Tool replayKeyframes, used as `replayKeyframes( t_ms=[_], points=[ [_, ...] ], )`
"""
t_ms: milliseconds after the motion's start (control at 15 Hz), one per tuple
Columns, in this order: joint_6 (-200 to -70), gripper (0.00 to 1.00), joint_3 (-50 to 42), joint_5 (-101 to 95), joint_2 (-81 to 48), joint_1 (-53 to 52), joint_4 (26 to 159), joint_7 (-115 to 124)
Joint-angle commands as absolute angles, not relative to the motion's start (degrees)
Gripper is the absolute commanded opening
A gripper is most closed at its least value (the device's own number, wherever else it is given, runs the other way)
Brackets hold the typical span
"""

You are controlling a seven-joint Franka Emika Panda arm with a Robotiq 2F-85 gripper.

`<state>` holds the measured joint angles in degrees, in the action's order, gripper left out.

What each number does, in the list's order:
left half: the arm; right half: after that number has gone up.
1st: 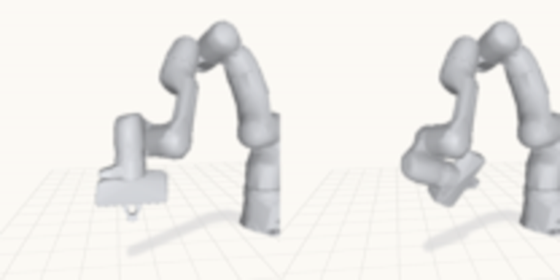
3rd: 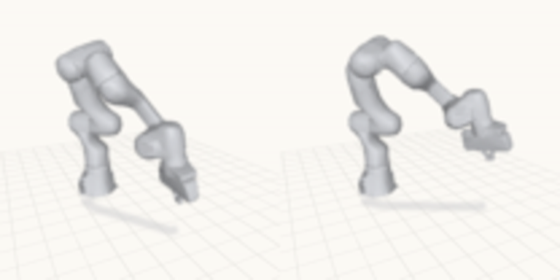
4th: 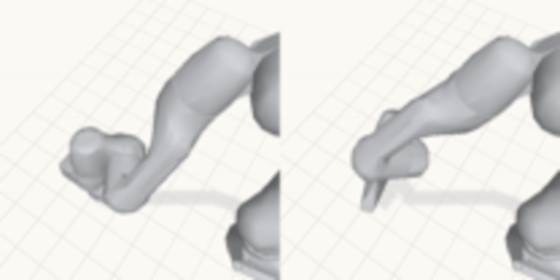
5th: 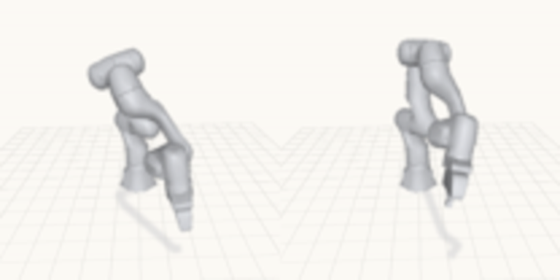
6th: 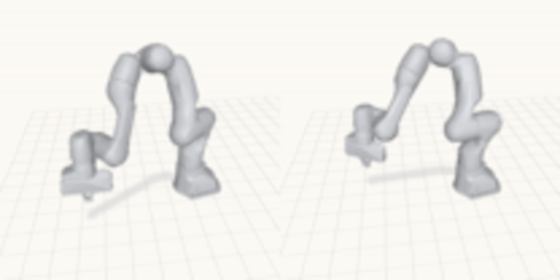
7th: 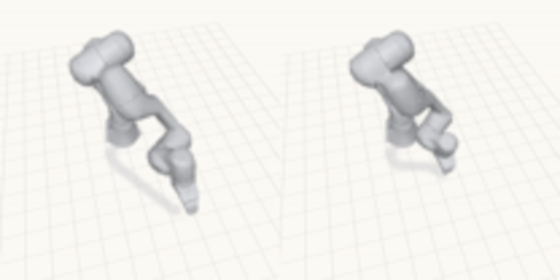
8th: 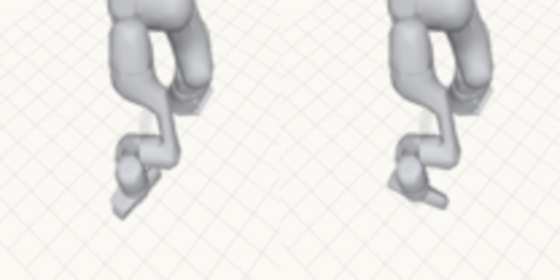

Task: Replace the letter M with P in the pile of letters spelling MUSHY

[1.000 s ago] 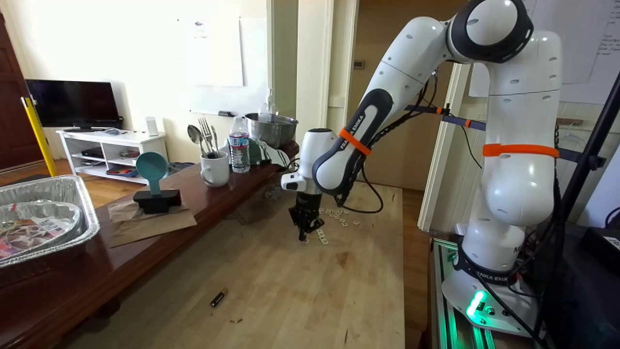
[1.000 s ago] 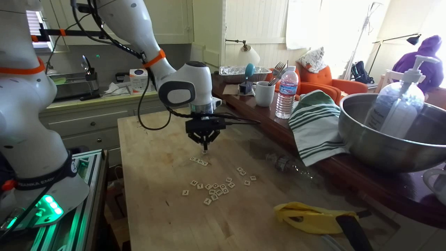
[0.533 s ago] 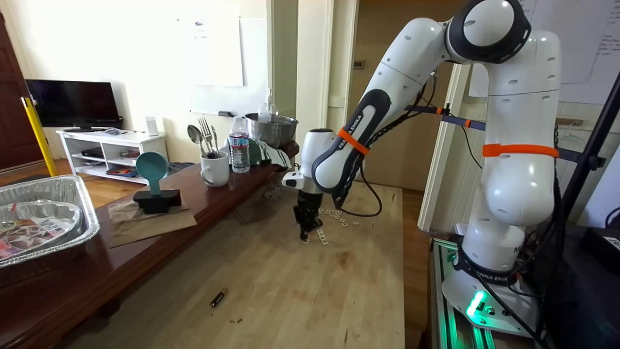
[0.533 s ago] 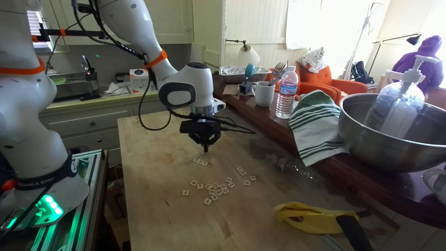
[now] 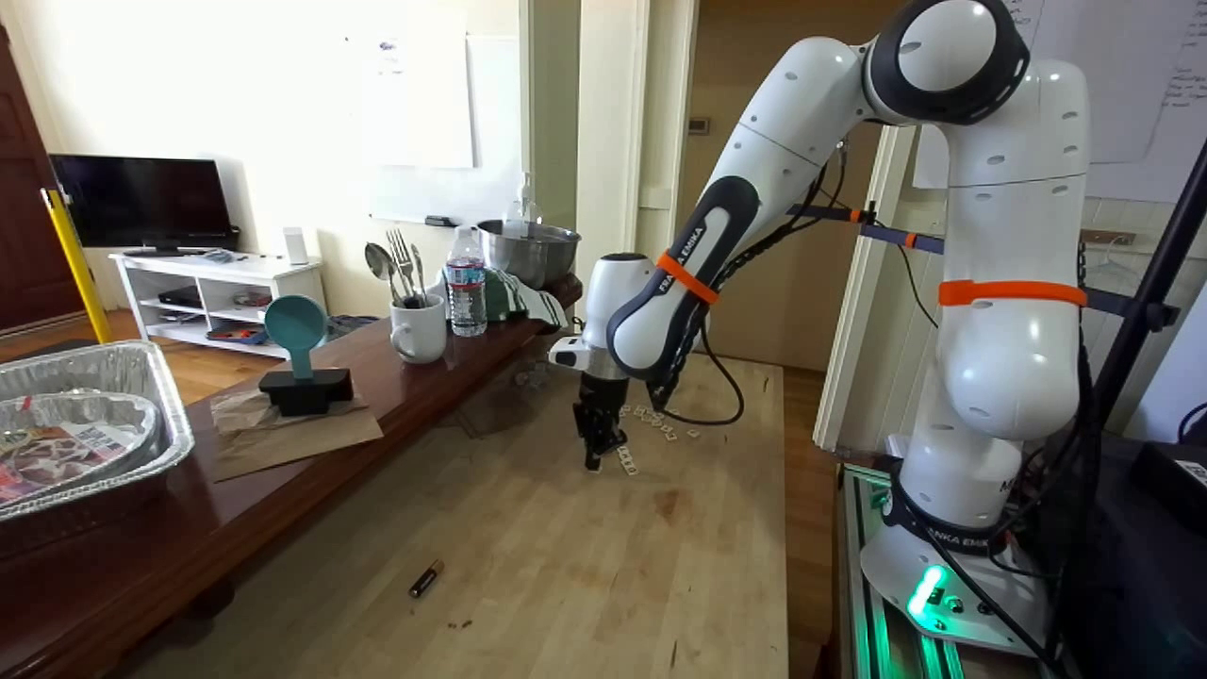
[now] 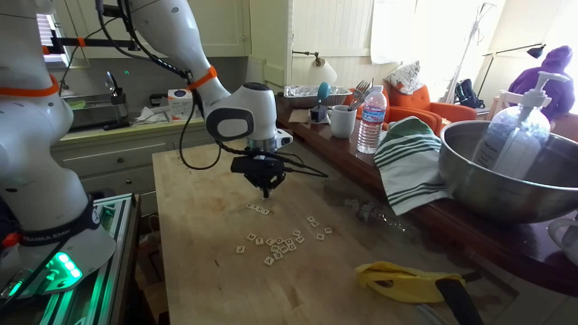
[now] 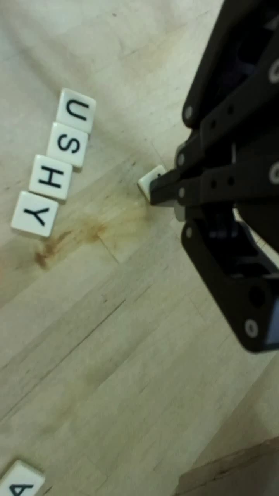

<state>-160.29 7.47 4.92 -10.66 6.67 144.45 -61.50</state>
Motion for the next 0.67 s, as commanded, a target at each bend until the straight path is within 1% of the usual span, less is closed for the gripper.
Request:
replayKeyframes(
  t_ms=[0, 333, 600],
  points=[
    [-156.36, 0.0, 6.91, 2.84, -10.27, 6.11, 145.87, -62.69],
    [-151.93, 0.0, 6.65, 1.59, -8.27, 5.75, 147.27, -67.23],
    [-152.81, 0.0, 7.52, 5.48, -7.87, 5.83, 148.12, -73.81]
  ],
)
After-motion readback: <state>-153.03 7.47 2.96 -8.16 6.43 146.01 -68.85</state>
